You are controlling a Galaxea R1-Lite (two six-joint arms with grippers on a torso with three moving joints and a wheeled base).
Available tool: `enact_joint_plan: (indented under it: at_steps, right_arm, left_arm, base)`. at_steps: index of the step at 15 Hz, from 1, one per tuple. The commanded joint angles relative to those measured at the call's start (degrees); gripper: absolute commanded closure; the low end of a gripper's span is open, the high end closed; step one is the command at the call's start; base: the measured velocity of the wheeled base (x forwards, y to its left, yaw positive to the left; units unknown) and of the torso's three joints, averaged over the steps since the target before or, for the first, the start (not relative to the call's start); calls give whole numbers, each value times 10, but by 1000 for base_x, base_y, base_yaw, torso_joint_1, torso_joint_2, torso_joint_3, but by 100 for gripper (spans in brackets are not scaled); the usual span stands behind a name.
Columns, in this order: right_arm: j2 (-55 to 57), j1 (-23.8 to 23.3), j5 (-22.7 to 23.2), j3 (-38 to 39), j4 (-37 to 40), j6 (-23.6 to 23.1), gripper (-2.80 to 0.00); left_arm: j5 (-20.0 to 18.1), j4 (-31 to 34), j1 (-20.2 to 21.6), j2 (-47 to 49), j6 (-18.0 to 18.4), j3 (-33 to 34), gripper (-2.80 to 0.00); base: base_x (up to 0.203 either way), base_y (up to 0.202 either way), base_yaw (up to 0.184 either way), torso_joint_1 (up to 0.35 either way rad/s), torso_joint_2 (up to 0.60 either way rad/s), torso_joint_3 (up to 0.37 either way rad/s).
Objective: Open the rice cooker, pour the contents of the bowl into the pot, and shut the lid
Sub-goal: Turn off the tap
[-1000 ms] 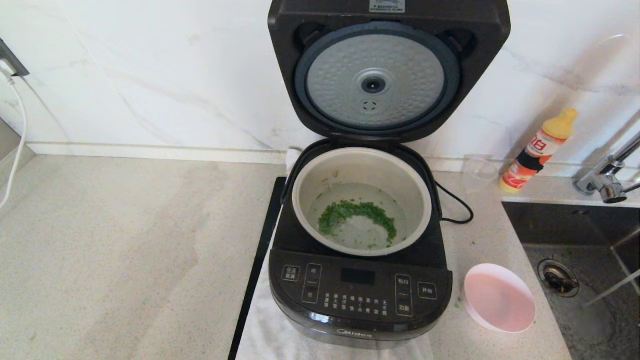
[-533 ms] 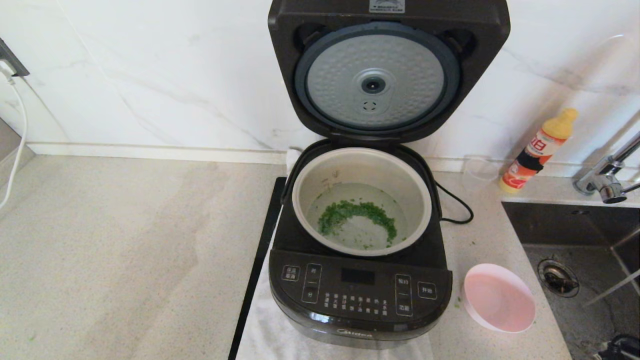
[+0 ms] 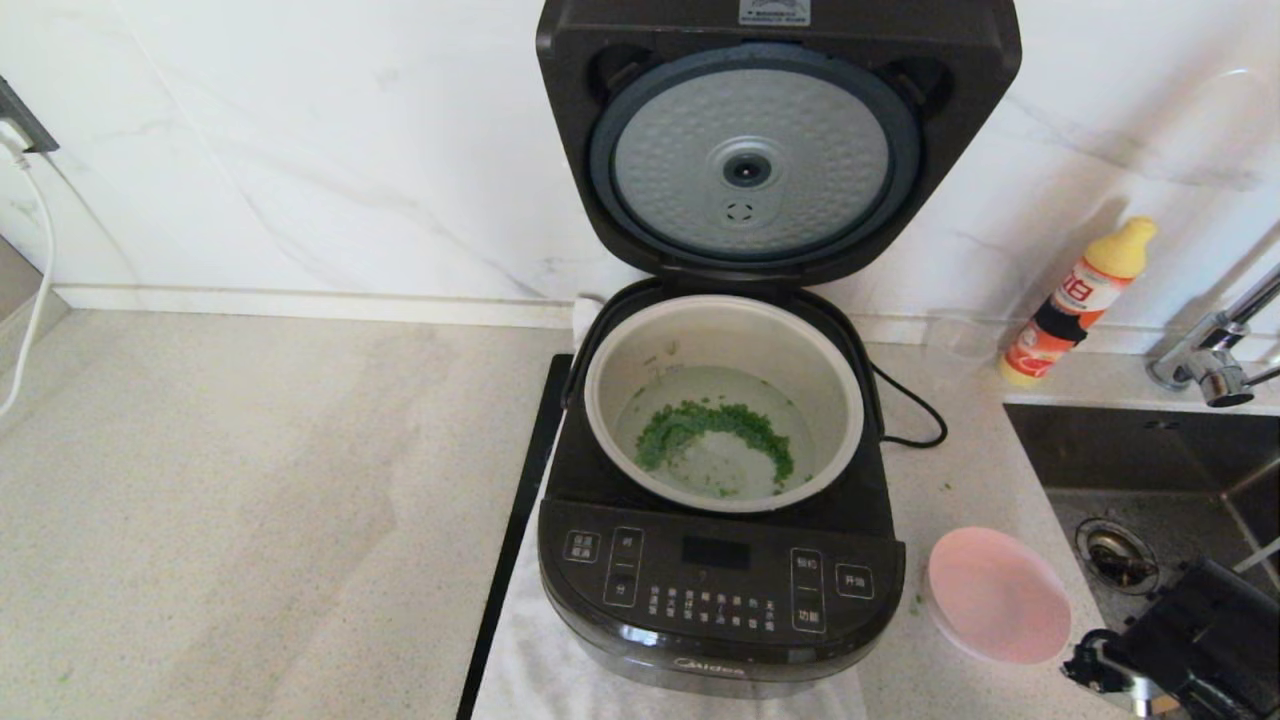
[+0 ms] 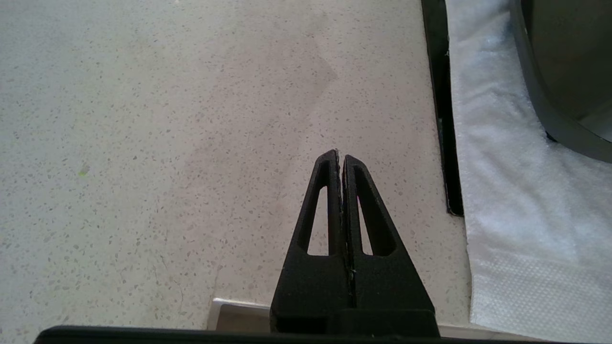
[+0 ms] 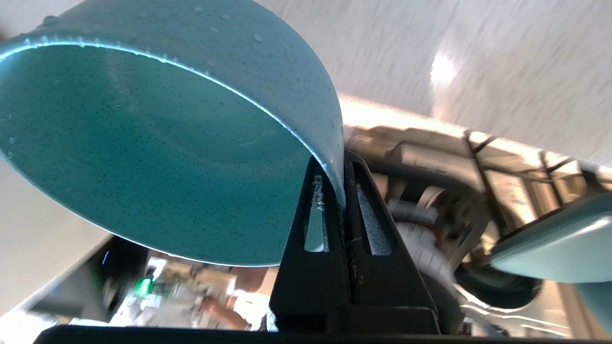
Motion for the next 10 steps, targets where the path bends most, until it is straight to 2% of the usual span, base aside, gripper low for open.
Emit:
enact_joint_plan:
  at_steps: [1, 10]
  right_arm:
    - [54, 1, -18, -1, -29, 2, 0]
    - [118, -6, -65, 2, -102, 18, 0]
  left_arm:
    - [0, 0, 0, -1, 0, 0, 0]
    - [1, 0, 0, -2, 0, 0, 0]
  base:
    - [0, 0, 0, 0, 0, 0]
    - [0, 0, 0, 0, 0, 0]
